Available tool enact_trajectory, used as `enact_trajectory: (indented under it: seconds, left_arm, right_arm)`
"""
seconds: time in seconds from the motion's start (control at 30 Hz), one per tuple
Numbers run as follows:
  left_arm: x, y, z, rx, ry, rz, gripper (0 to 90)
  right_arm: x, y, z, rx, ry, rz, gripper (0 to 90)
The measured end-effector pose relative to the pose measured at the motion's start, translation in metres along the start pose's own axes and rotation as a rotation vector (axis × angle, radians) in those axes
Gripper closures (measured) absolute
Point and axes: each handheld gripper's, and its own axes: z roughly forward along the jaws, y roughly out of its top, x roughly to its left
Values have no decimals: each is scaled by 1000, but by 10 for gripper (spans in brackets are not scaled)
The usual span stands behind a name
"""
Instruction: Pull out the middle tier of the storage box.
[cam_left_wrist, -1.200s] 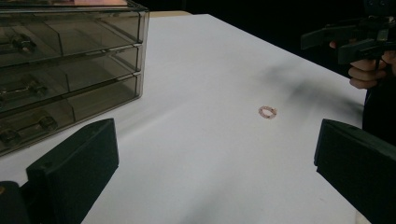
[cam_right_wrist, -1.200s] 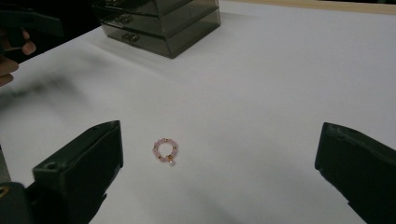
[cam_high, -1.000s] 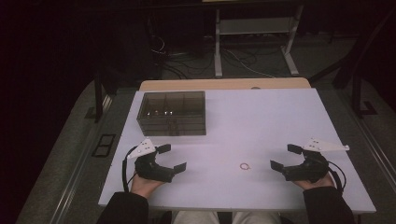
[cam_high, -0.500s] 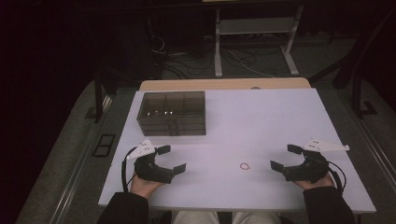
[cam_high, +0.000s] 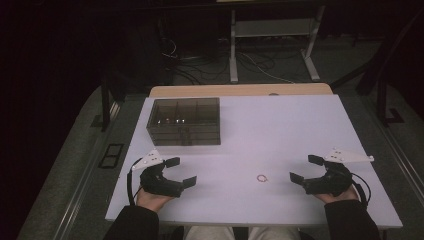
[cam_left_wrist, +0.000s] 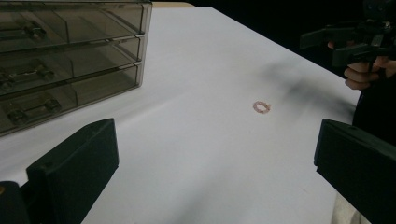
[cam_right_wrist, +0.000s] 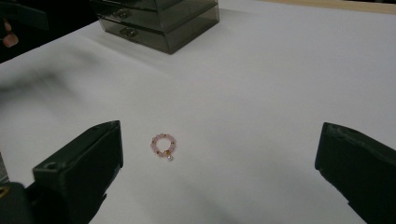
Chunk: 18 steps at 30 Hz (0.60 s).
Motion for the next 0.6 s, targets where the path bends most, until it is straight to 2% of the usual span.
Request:
enact_trajectory:
  seconds: [0.17, 0.6]
  left_arm:
    - [0, 4, 0, 30, -4, -8, 0]
    - [8, 18, -4, 58, 4, -24, 0]
  right_arm:
    - [0, 0, 0, 4, 0, -4, 4]
    - [1, 0, 1, 12, -5, -13, 4]
